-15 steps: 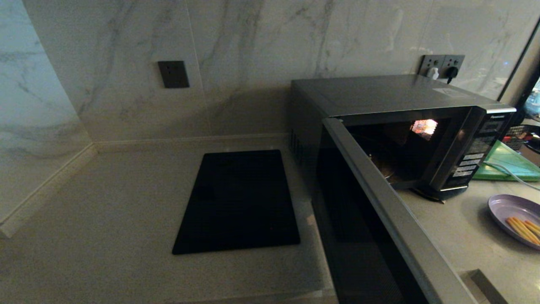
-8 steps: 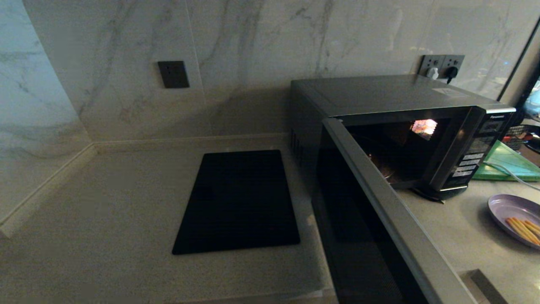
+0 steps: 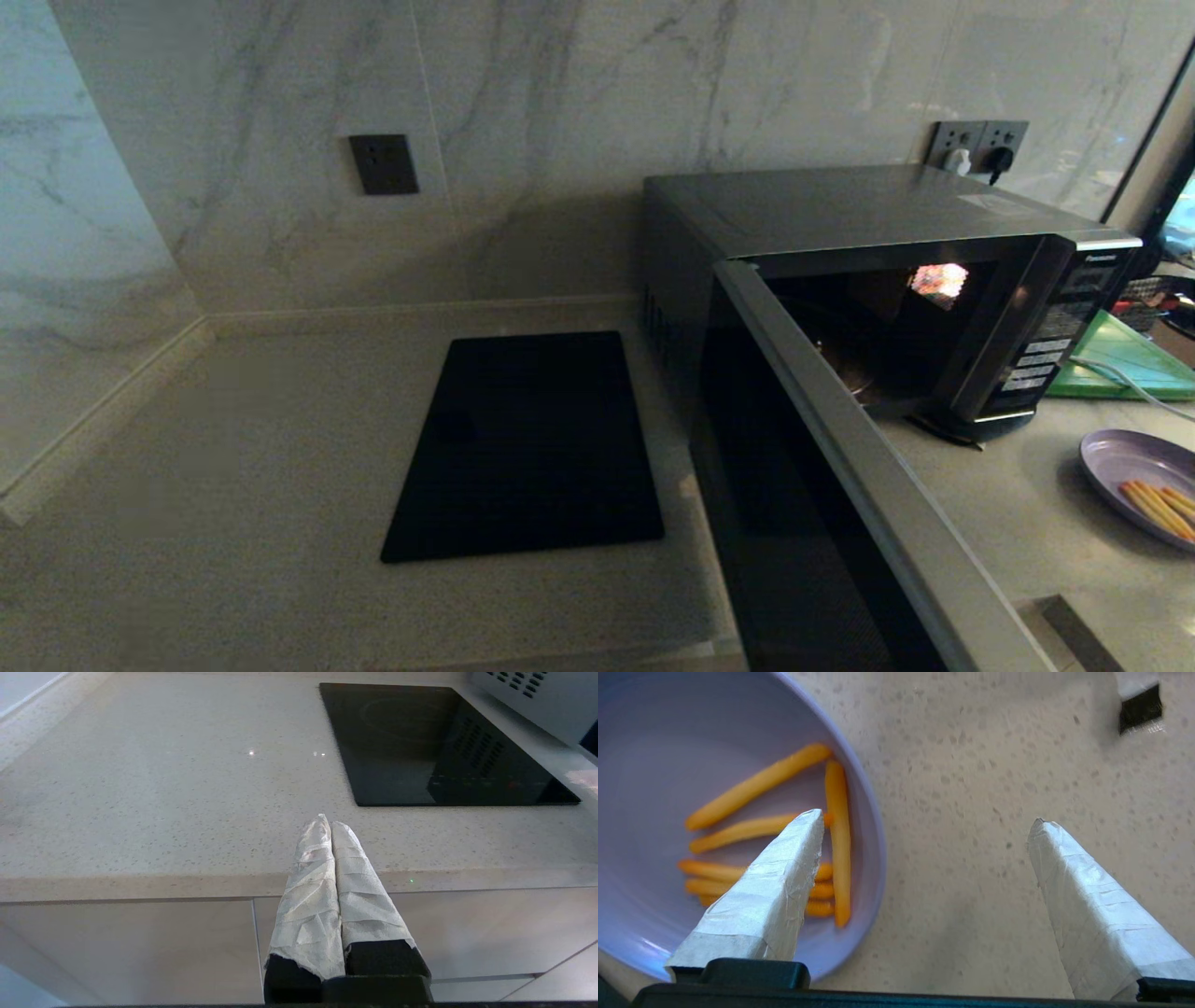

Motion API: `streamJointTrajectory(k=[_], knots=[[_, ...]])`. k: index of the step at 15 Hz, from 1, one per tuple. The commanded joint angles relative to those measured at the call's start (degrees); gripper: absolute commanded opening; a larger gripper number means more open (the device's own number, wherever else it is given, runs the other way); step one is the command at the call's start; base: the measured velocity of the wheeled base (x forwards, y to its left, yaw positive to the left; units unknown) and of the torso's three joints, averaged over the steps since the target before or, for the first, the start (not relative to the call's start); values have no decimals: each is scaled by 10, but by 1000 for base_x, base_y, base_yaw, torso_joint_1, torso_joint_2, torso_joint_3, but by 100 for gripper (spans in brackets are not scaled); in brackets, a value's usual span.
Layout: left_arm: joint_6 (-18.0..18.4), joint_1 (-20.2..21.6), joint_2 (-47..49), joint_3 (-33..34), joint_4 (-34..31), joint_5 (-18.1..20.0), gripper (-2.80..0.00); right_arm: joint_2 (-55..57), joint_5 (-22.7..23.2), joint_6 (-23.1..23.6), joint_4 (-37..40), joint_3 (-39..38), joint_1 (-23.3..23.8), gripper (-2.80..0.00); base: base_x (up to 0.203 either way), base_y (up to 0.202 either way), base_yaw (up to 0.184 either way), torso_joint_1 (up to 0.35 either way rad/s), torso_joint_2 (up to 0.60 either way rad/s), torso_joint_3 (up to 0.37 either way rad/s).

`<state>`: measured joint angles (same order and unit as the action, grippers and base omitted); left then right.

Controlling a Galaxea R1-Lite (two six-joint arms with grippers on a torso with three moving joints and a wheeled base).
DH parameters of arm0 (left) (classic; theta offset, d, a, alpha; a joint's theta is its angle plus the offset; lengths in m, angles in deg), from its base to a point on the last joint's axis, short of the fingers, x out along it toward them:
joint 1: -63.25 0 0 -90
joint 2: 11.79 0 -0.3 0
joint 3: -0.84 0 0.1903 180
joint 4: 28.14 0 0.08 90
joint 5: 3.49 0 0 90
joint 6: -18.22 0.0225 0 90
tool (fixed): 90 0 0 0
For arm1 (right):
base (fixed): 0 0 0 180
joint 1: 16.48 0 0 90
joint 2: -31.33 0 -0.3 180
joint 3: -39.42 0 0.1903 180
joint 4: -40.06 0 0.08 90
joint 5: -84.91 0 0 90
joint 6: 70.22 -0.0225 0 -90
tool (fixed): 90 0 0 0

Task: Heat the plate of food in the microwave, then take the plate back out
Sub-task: Put the plate in the microwave oven

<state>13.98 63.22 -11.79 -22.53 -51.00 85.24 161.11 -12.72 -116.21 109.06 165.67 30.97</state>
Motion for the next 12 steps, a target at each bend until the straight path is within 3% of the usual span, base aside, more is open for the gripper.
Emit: streamJointTrajectory(k=[1,12], knots=[[-1,0,1,0,0,0,-280,12,0,-2,3,12,-1,0,0,0,0,0,0,0],[-1,0,1,0,0,0,-280,29,-1,-2,3,10,-2,0,0,0,0,0,0,0]])
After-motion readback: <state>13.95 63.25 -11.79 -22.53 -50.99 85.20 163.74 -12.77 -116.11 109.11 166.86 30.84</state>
